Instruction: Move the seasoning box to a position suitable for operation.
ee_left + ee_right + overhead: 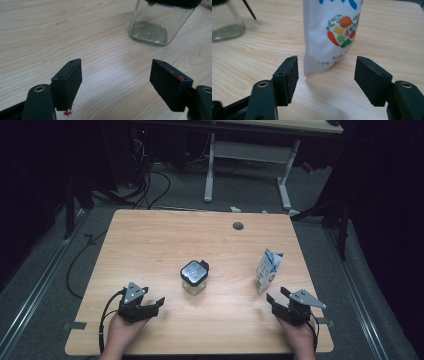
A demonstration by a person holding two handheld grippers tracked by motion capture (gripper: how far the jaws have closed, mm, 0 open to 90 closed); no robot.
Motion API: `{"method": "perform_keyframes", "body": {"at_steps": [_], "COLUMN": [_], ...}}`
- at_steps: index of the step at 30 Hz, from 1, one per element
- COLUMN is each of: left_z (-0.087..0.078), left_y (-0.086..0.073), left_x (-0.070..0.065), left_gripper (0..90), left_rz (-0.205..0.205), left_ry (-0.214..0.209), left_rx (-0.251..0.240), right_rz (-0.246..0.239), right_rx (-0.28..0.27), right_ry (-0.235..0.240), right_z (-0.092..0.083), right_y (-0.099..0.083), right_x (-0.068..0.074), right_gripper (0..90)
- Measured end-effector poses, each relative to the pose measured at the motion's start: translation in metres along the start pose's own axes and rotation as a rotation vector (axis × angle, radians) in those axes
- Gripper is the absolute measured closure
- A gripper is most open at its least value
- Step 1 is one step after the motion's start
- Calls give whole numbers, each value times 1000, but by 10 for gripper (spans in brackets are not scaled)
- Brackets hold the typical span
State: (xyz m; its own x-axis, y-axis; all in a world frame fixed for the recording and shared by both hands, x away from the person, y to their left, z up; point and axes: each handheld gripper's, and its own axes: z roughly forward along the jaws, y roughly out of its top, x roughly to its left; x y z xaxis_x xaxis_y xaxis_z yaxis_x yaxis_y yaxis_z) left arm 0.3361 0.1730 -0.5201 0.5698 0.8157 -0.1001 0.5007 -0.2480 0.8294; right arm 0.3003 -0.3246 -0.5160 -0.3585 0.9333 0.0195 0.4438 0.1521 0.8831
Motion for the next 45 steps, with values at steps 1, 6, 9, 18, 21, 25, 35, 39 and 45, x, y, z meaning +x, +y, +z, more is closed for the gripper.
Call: {"method": "perform_keyframes", "body": {"at_steps": [1, 6, 9, 18, 21, 25, 35, 39, 45], "left_z": [0, 3, 2, -3, -2, 0, 11, 10, 11], "left_y": [0, -1, 0, 2, 2, 4, 9, 9, 9], "left_x": [0, 0, -3, -1, -4, -10, -12, -12, -10], "left_gripper": [275, 308, 313, 345, 345, 356, 411, 455, 447], "left_rz": [0, 24, 54, 26, 24, 34, 36, 39, 26], "left_ry": [0, -17, -17, -38, -44, -27, -32, -31, -35], "left_rx": [0, 3, -11, -23, -14, -22, -10, -18, -31], "right_rz": [-13, -40, -97, -176, -208, -192, -211, -226, -235], "right_rx": [11, 54, 71, 62, 49, 58, 94, 100, 105], "right_ry": [5, 17, 43, 117, 130, 176, 143, 151, 194], "right_z": [2, 5, 5, 5, 7, 12, 26, 31, 42], "right_y": [-1, -4, -2, 0, -1, 4, 16, 18, 31], "right_x": [1, 8, 12, 31, 35, 46, 67, 74, 87], "right_gripper": [386, 415, 427, 526, 516, 505, 516, 518, 499]}}
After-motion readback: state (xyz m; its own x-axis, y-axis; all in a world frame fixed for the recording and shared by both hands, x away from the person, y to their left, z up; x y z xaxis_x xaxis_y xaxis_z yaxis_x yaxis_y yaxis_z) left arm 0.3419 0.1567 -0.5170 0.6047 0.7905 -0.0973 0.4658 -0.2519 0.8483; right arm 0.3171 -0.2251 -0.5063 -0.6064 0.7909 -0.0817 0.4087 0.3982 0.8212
